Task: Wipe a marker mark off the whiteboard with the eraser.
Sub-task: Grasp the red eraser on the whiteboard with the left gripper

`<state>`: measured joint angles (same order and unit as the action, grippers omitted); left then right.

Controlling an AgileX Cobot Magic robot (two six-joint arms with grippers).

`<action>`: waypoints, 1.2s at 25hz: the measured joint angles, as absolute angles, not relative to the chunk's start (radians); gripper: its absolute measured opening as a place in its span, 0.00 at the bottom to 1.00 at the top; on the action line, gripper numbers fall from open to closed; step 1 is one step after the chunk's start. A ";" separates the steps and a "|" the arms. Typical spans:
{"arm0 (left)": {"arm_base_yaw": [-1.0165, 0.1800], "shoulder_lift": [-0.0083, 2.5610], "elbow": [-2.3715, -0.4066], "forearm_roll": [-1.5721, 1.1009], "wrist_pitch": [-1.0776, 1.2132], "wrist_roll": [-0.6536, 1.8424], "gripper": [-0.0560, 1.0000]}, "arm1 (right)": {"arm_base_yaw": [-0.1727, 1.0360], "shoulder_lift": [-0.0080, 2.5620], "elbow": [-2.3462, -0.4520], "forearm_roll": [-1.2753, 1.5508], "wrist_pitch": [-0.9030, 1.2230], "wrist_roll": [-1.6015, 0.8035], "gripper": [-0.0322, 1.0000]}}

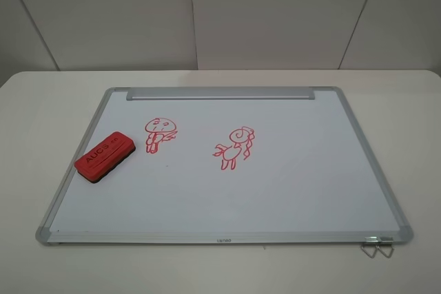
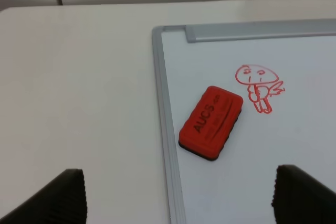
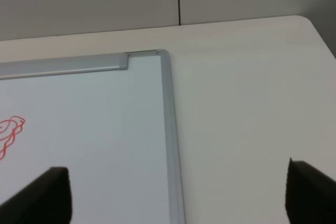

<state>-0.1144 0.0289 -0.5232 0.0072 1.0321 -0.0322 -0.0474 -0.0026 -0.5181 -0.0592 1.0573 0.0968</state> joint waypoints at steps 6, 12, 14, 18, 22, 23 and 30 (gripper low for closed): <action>-0.114 0.405 -0.591 0.012 0.904 0.005 0.73 | -0.047 -0.003 -0.518 -0.059 1.057 0.097 0.73; -0.115 0.908 -0.702 0.012 0.797 0.103 0.73 | -0.047 -0.003 -0.518 -0.059 1.057 0.097 0.73; -0.122 0.998 -0.730 0.012 0.783 0.119 0.73 | -0.047 -0.003 -0.518 -0.059 1.057 0.097 0.73; -0.178 1.329 -0.865 0.009 0.747 0.181 0.73 | -0.047 -0.003 -0.518 -0.059 1.057 0.097 0.73; -0.239 1.610 -1.040 0.009 0.770 0.214 0.73 | -0.047 -0.003 -0.518 -0.059 1.057 0.097 0.73; -0.253 1.662 -1.079 0.009 0.784 0.221 0.73 | -0.047 -0.003 -0.518 -0.059 1.057 0.097 0.73; -0.305 1.764 -1.149 0.005 0.811 0.273 0.76 | -0.047 -0.003 -0.518 -0.059 1.057 0.097 0.73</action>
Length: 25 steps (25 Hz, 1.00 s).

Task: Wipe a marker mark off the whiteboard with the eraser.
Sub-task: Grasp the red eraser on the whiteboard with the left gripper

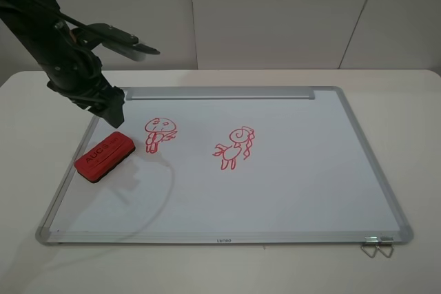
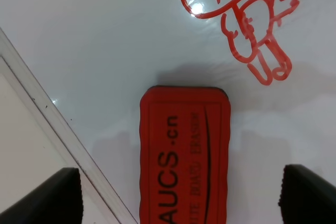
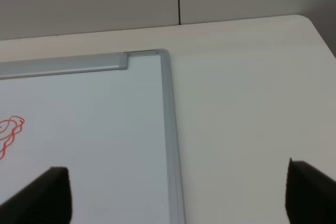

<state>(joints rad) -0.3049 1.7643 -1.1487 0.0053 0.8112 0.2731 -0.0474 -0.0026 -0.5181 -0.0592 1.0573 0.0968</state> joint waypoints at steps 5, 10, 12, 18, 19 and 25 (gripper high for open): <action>-0.302 1.764 -1.149 0.013 0.849 0.279 0.78 | -0.047 -0.003 -0.518 -0.059 1.057 0.097 0.73; -0.302 1.764 -1.103 0.012 0.823 0.279 0.78 | -0.047 -0.003 -0.518 -0.059 1.057 0.097 0.73; -0.302 1.764 -1.080 0.013 0.801 0.279 0.78 | -0.047 -0.003 -0.518 -0.059 1.057 0.097 0.73; -0.285 1.764 -1.051 0.014 0.753 0.283 0.78 | -0.047 -0.003 -0.518 -0.059 1.057 0.097 0.73; -0.283 1.764 -1.043 0.014 0.744 0.283 0.78 | -0.047 -0.003 -0.518 -0.059 1.057 0.097 0.73; -0.282 1.764 -0.973 0.012 0.638 0.286 0.78 | -0.047 -0.003 -0.518 -0.059 1.057 0.097 0.73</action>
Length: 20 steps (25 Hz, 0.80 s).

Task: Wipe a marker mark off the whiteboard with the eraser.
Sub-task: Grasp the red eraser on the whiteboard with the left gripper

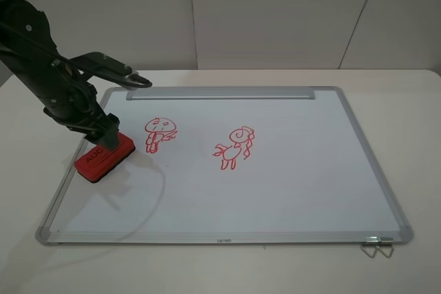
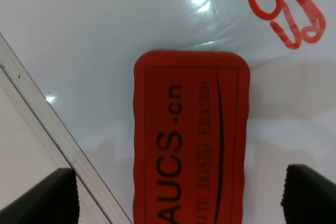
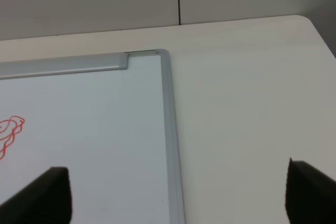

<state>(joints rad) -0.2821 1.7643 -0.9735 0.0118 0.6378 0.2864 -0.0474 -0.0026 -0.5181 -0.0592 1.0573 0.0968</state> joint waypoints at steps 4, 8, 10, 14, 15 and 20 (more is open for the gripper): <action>-0.282 1.773 -0.969 0.010 0.615 0.287 0.78 | -0.047 -0.003 -0.518 -0.059 1.057 0.097 0.73; -0.282 1.805 -0.967 0.009 0.604 0.287 0.78 | -0.047 -0.003 -0.518 -0.059 1.057 0.097 0.73; -0.282 1.815 -0.967 0.000 0.596 0.287 0.78 | -0.047 -0.003 -0.518 -0.059 1.057 0.097 0.73; -0.282 1.832 -0.966 0.000 0.574 0.287 0.78 | -0.047 -0.003 -0.518 -0.059 1.057 0.097 0.73; -0.282 1.834 -0.966 0.000 0.567 0.288 0.78 | -0.047 -0.003 -0.518 -0.059 1.057 0.097 0.73; -0.278 1.835 -0.966 -0.010 0.552 0.288 0.78 | -0.047 -0.003 -0.518 -0.059 1.057 0.097 0.73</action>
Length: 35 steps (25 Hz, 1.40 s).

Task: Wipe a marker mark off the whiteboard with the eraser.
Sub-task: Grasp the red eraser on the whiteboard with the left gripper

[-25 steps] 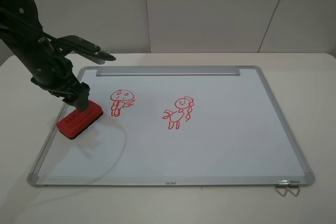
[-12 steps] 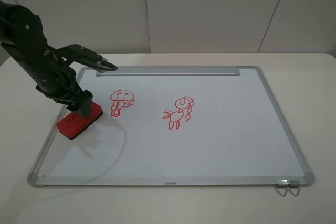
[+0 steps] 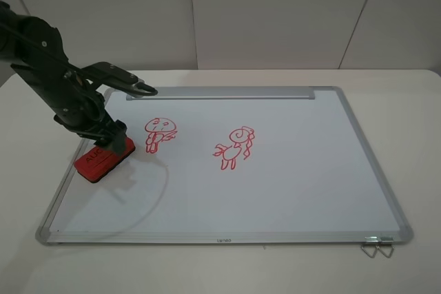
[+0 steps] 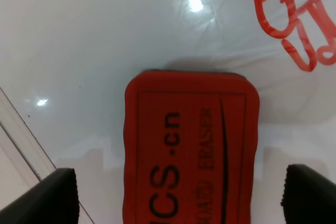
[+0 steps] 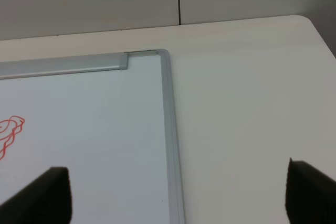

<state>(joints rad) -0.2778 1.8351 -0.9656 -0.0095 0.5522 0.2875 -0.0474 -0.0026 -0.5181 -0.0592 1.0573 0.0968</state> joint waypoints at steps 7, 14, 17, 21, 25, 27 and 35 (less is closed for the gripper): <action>-0.269 1.835 -0.964 -0.014 0.546 0.288 0.78 | -0.047 -0.003 -0.518 -0.059 1.057 0.097 0.73; -0.269 1.837 -0.913 -0.017 0.504 0.301 0.78 | -0.047 -0.003 -0.518 -0.059 1.057 0.097 0.73; -0.269 1.837 -0.906 -0.025 0.497 0.303 0.78 | -0.047 -0.003 -0.518 -0.059 1.057 0.097 0.73; -0.269 1.837 -0.906 -0.036 0.493 0.305 0.78 | -0.047 -0.003 -0.518 -0.059 1.057 0.097 0.73; -0.269 1.837 -0.906 -0.038 0.501 0.305 0.78 | -0.047 -0.003 -0.518 -0.059 1.057 0.097 0.73; -0.269 1.837 -0.906 -0.044 0.509 0.306 0.78 | -0.047 -0.003 -0.518 -0.059 1.057 0.097 0.73; -0.269 1.842 -0.906 -0.051 0.512 0.306 0.78 | -0.047 -0.003 -0.518 -0.059 1.057 0.097 0.73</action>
<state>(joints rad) -0.2688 1.8420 -0.9055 -0.0513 0.5115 0.3059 -0.0474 -0.0026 -0.5181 -0.0592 1.0573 0.0968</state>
